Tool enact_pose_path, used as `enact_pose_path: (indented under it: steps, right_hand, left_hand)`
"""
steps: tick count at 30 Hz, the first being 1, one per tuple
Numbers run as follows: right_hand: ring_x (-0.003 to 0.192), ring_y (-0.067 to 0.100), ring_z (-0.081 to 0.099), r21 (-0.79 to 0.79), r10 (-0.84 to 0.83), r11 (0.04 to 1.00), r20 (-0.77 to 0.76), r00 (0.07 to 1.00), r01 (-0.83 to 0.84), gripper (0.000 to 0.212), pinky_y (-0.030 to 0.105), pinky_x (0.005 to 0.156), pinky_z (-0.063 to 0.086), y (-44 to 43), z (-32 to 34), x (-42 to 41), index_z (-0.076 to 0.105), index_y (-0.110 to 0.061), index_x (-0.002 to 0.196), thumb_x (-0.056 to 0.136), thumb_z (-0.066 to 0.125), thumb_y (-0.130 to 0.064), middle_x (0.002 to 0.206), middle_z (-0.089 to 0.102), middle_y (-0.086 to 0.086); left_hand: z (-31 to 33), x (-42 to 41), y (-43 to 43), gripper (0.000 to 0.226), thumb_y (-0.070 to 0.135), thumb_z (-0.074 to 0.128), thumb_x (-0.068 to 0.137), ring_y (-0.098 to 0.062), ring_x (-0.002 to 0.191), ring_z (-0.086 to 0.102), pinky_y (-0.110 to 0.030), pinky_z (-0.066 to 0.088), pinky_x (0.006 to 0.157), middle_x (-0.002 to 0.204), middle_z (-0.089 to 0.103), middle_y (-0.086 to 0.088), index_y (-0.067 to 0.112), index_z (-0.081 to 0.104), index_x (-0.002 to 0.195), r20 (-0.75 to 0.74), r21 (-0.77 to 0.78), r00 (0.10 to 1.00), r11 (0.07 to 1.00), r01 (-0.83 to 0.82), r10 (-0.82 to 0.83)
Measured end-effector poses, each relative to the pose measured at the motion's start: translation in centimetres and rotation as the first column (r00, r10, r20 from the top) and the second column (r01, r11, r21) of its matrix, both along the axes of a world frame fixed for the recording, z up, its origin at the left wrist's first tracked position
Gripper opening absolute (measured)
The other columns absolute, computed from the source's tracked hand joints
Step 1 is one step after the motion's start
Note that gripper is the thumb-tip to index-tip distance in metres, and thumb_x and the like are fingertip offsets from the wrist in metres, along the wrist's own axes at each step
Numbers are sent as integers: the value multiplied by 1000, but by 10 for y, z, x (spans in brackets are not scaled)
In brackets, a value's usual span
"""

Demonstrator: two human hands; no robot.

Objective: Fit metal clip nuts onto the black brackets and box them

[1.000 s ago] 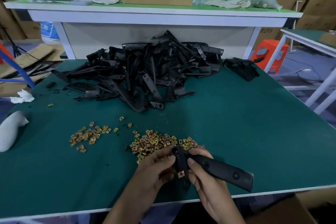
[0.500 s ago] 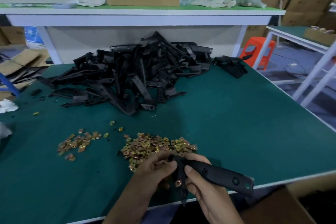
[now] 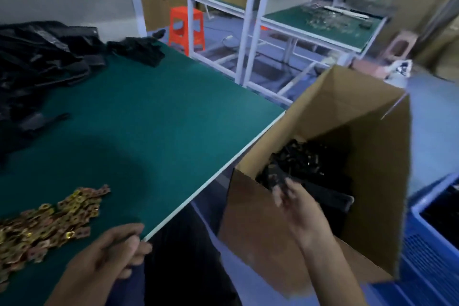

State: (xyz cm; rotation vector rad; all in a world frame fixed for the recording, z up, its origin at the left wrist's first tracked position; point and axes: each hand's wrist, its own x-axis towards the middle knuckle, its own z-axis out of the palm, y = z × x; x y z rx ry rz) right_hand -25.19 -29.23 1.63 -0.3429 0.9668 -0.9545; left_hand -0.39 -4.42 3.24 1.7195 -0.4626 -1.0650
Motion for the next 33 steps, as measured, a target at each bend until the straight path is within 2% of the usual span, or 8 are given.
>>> enact_pose_path:
  steps: [3,5,12,15,18,23,30,33]
  right_hand:
    - [101,24,65,116,-249,963,38,968,243,26,30,85,57,-18,-4,-24,59,0,121,101,62,-16,121,63,17]
    - [100,24,65,100,-248,964,9,969,246,32,30,79,57,-15,-10,-26,53,1,129,101,61,-14,117,64,17]
    - [60,19,63,-218,210,938,-265,941,-271,25,25,55,52,33,17,72,68,-7,119,96,62,-1,80,71,15]
    - [65,14,65,-411,391,700,-463,795,-584,22,22,59,56,57,39,141,72,-11,111,96,62,2,80,72,14]
    - [70,11,64,-484,477,306,-667,572,-820,20,24,69,54,81,58,219,73,-18,109,95,66,-5,83,72,13]
    - [109,8,62,-336,244,-348,-934,261,-875,30,26,97,47,124,61,360,64,-23,130,101,60,-28,119,68,-7]
    - [139,36,30,-7,-152,-598,-981,123,-802,68,48,105,42,176,28,475,33,-31,157,98,60,-51,152,32,8]
    - [136,39,31,38,-202,-607,-973,108,-794,56,48,102,42,186,15,484,39,-32,152,101,60,-42,149,29,11]
  left_hand:
    - [-1,-6,-2,22,45,66,71,-9,82,74,-40,51,77,96,79,0,46,76,91,34,1,999,1000,-1,1]
    - [0,-7,1,23,47,66,73,-8,83,74,-38,52,76,97,79,1,48,74,94,56,-5,998,1000,-3,3]
    - [9,5,32,25,52,64,78,-8,89,73,-21,53,76,101,78,3,42,75,98,-16,-16,992,992,-121,121]
    - [11,14,53,15,37,62,95,-4,86,71,-12,51,71,97,78,8,34,72,106,29,-37,965,965,-260,261]
    - [15,23,74,20,40,60,94,-2,89,70,-21,51,81,101,76,13,37,67,112,37,-44,934,934,-354,356]
    - [13,29,97,15,28,60,98,-1,84,70,-12,49,70,94,77,12,34,69,109,39,-44,866,867,-497,498]
    - [15,31,118,27,17,66,95,4,79,70,-6,46,67,87,78,12,42,77,88,126,-58,835,844,-533,536]
    - [16,31,124,22,16,65,95,2,80,71,-7,47,67,86,78,8,34,77,90,123,-60,826,835,-547,550]
